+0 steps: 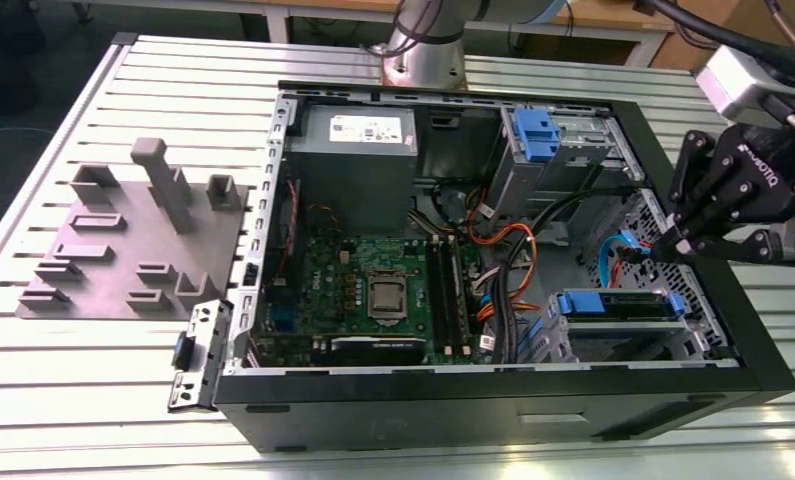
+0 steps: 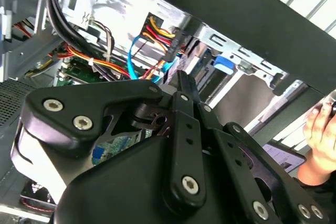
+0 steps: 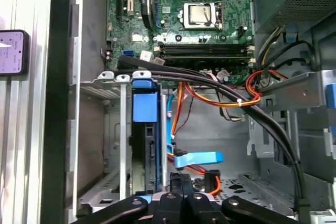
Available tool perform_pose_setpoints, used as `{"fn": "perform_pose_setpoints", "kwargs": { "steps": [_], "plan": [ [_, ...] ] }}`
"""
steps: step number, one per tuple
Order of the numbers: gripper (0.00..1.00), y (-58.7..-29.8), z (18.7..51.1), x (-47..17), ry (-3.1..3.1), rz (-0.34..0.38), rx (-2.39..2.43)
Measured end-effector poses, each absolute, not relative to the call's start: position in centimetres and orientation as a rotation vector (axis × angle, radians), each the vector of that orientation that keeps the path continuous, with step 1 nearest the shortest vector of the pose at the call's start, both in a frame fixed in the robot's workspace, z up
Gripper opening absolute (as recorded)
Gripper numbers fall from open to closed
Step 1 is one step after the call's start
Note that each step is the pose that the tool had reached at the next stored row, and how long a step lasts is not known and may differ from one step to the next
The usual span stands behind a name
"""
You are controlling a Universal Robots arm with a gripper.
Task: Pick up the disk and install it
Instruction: 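Insert the first disk wire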
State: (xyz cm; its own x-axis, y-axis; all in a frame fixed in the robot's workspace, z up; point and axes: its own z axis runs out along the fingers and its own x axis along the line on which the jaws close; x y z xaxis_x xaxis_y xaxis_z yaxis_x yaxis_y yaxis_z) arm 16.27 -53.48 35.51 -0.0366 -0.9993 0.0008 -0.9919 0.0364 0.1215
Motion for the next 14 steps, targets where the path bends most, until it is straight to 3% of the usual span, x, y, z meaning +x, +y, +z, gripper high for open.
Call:
{"fn": "perform_pose_setpoints", "kwargs": {
  "steps": [14],
  "plan": [
    [0.11, -52.2, 35.5, 17.2, -2.186, -0.151, 2.107]
  ]
}}
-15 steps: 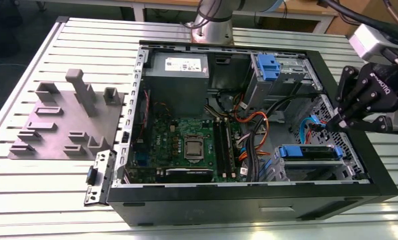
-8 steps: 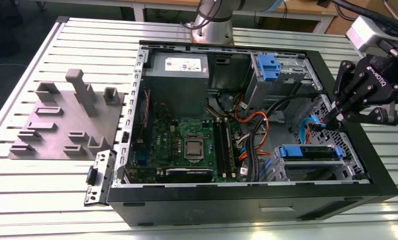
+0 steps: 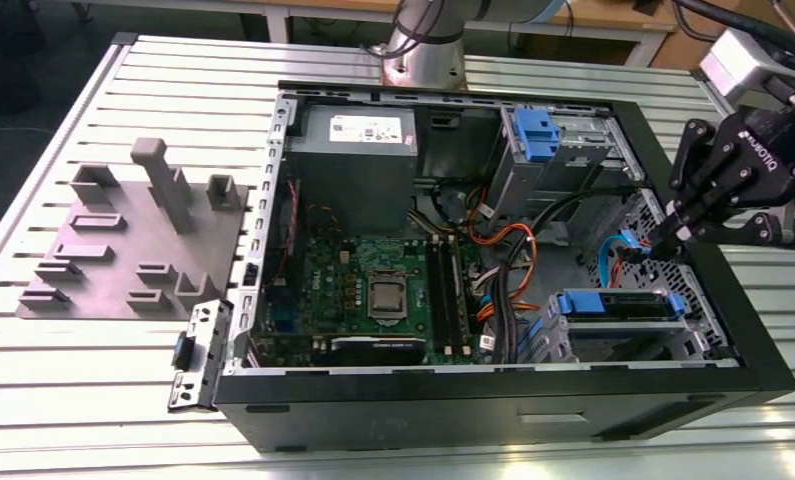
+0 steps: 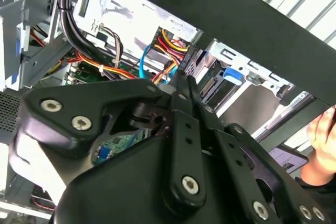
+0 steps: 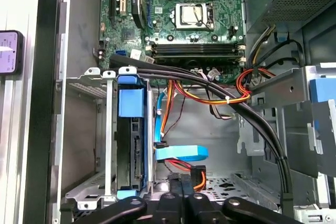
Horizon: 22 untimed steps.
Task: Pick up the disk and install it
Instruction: 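Insert the first disk wire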
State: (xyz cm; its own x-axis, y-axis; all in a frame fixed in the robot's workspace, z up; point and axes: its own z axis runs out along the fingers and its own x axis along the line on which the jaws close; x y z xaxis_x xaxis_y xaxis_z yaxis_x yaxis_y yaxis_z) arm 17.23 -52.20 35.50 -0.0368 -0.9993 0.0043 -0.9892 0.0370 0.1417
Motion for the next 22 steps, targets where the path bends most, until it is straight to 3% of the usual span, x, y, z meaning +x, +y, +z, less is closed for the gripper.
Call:
{"fn": "perform_pose_setpoints", "kwargs": {
  "steps": [1, 6, 8, 22],
  "plan": [
    [0.18, -52.2, 35.5, 17.4, -2.183, -0.155, 2.104],
    [0.19, -52.0, 35.4, 18.0, -2.169, -0.170, 2.089],
    [0.31, -51.9, 35.2, 18.3, -2.164, -0.173, 2.084],
    [0.31, -50.7, 34.8, 18.4, -2.131, -0.088, 2.038]
  ]
}}
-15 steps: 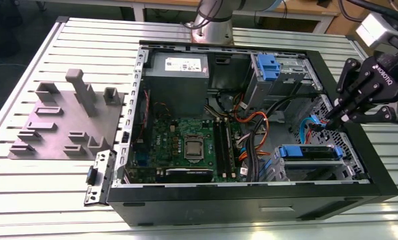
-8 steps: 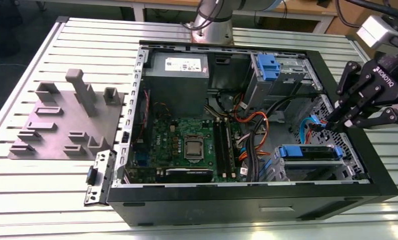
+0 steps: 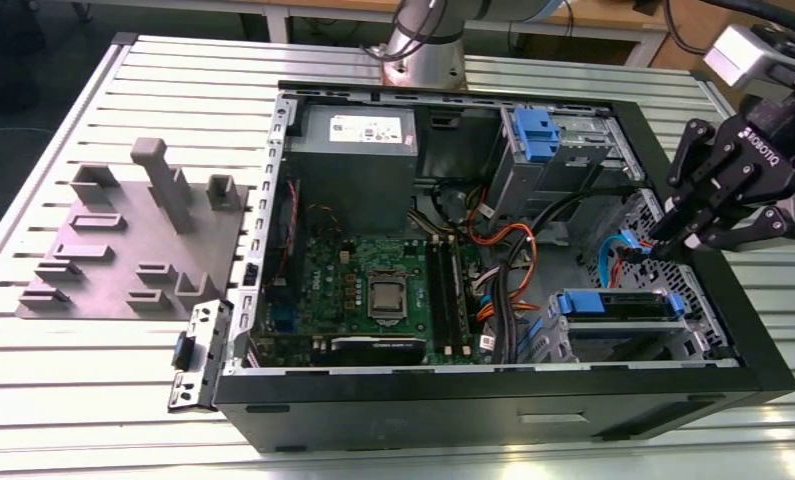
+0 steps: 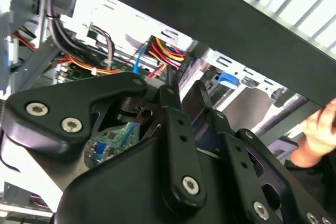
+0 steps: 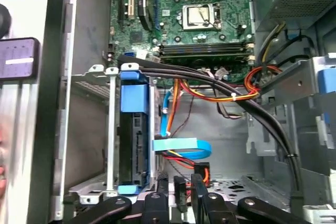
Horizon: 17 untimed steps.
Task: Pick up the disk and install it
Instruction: 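Insert the first disk wire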
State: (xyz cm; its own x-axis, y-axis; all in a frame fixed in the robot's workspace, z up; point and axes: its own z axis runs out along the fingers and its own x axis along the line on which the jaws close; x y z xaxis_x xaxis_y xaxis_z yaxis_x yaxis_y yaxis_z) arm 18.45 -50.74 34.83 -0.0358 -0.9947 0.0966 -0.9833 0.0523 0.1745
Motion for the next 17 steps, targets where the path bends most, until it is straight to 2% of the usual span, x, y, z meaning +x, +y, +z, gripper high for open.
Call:
{"fn": "perform_pose_setpoints", "kwargs": {
  "steps": [4, 17],
  "plan": [
    [0.31, -50.6, 34.8, 18.4, -2.111, -0.039, 2.014],
    [0.31, -49.6, 34.4, 18.5, -2.099, -0.036, 2.026]
  ]
}}
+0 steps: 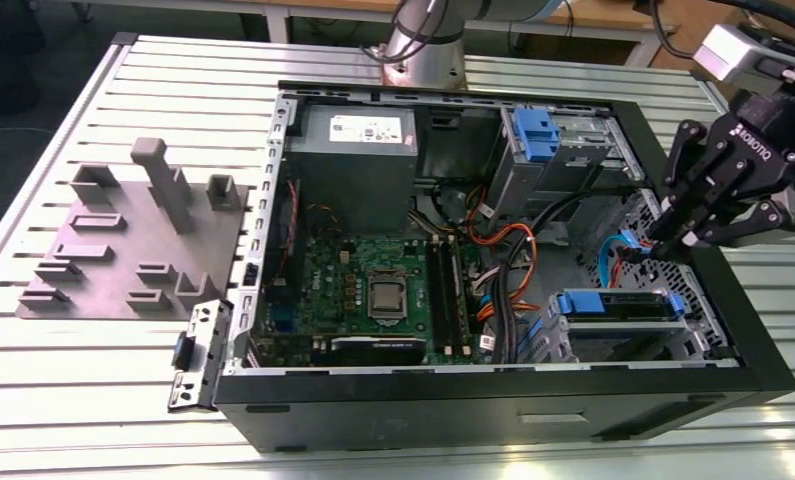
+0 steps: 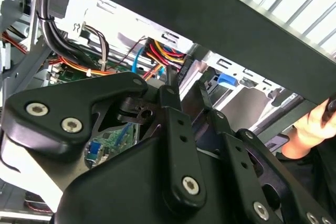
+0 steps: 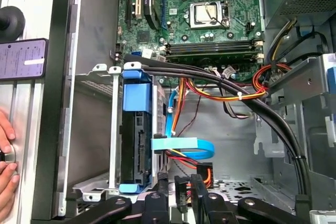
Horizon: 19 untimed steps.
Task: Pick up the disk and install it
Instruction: 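Insert the first disk wire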
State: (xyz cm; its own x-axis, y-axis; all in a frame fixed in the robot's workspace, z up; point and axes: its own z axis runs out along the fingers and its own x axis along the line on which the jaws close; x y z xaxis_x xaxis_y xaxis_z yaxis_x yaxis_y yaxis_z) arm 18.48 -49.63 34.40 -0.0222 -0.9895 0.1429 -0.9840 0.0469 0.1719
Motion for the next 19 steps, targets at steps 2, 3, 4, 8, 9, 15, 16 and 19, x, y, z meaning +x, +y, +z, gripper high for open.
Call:
{"fn": "perform_pose_setpoints", "kwargs": {
  "steps": [2, 3, 4, 8, 9, 15, 16, 19],
  "plan": [
    [0.31, -49.61, 34.28, 18.51, -2.092, -0.028, 2.026],
    [0.31, -49.59, 34.20, 18.53, -2.089, -0.026, 2.027],
    [0.31, -49.56, 34.14, 18.55, -2.087, -0.024, 2.027],
    [0.31, -49.36, 34.01, 18.67, -2.085, -0.024, 2.030],
    [0.31, -49.33, 33.97, 18.70, -2.085, -0.024, 2.030],
    [0.23, -49.24, 33.85, 18.77, -2.083, -0.021, 2.029],
    [0.17, -49.24, 33.84, 18.77, -2.083, -0.019, 2.028],
    [0.17, -49.25, 33.80, 18.77, -2.078, -0.008, 2.022]
  ]
}}
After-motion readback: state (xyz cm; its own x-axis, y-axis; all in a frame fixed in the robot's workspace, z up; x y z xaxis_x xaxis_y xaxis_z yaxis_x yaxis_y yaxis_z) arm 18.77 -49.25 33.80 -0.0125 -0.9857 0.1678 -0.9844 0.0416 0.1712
